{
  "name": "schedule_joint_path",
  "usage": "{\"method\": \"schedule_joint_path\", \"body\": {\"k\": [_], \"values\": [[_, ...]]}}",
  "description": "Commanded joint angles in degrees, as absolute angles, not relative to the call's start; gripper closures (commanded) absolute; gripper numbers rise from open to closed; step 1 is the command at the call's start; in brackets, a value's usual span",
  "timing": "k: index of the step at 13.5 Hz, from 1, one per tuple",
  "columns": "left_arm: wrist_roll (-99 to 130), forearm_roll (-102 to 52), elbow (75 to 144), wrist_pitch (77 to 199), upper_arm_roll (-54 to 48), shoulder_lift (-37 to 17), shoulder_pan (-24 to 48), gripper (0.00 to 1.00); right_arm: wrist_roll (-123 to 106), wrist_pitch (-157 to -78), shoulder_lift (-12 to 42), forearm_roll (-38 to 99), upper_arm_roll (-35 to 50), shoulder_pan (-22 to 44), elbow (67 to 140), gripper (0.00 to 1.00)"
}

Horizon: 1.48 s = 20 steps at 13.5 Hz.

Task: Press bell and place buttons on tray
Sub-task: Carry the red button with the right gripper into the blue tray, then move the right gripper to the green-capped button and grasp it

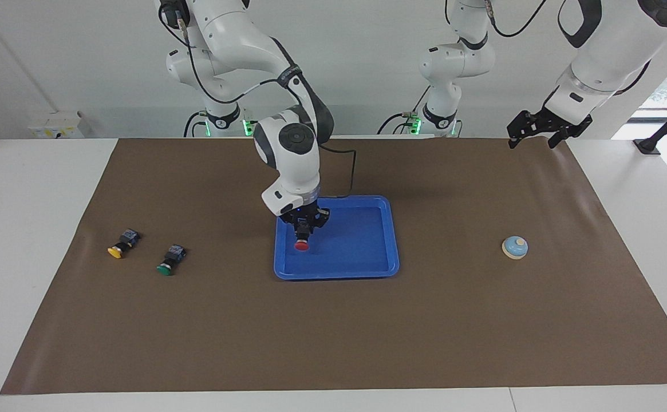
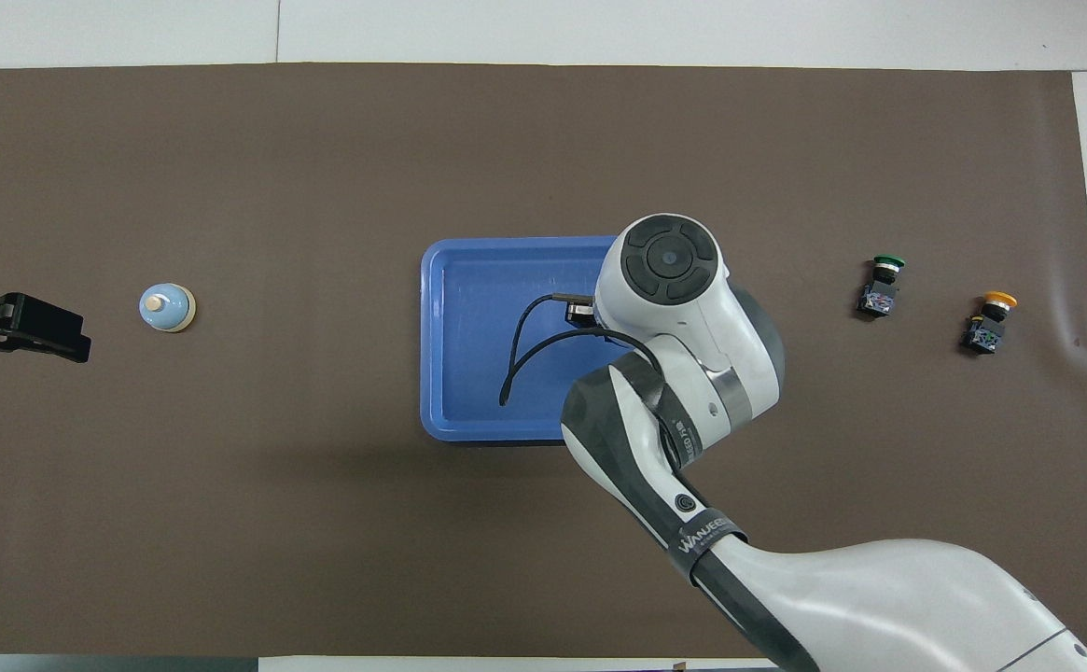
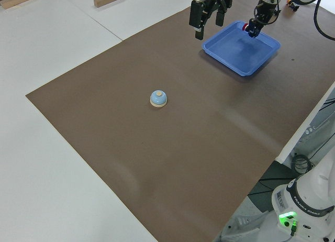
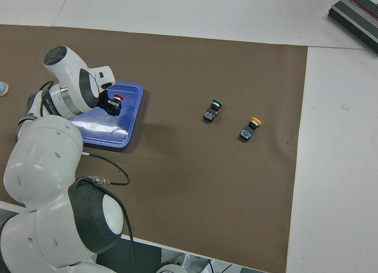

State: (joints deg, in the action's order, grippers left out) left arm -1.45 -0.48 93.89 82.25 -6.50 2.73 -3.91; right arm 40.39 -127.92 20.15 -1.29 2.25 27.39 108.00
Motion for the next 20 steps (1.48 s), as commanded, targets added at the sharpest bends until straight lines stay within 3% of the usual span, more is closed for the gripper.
{"method": "schedule_joint_path", "body": {"k": [1,3,4,7,10,12,14,17,20], "values": [[-1.0,0.0,94.9,83.0,-6.2,3.6,-3.3,0.0,41.5,-133.8,17.8,-1.1,2.1,27.7,114.7,1.0],[-1.0,0.0,94.7,83.0,-6.2,3.6,-3.8,0.0,43.8,-133.5,17.8,-1.1,2.1,27.7,114.8,0.95],[-1.0,0.0,94.8,82.9,-6.1,3.6,-4.0,0.0,45.1,-133.2,17.8,-1.1,2.1,27.7,114.5,0.01],[-1.0,0.0,94.8,82.9,-5.9,3.6,-4.2,0.0,46.6,-125.7,15.0,-1.1,1.8,24.5,110.7,0.0],[-1.0,0.0,94.7,82.9,-5.9,3.6,-4.1,0.0,40.2,-115.0,12.2,-1.1,1.5,17.1,104.0,0.0],[-1.0,0.0,94.8,82.9,-5.9,3.6,-4.2,0.0,31.8,-112.5,11.3,-1.4,1.2,10.1,103.4,0.0],[-1.0,0.0,94.8,82.9,-5.9,3.6,-4.1,0.0,24.7,-114.3,11.2,-1.8,1.2,4.2,105.1,0.0],[-1.0,-0.1,94.8,82.9,-5.9,3.6,-4.2,0.0,15.7,-123.8,9.4,-1.8,1.2,-3.1,114.0,0.0],[-1.0,0.0,94.8,82.9,-5.9,3.6,-4.1,0.0,15.4,-131.1,9.2,-1.9,1.2,-4.6,120.8,0.0]]}}
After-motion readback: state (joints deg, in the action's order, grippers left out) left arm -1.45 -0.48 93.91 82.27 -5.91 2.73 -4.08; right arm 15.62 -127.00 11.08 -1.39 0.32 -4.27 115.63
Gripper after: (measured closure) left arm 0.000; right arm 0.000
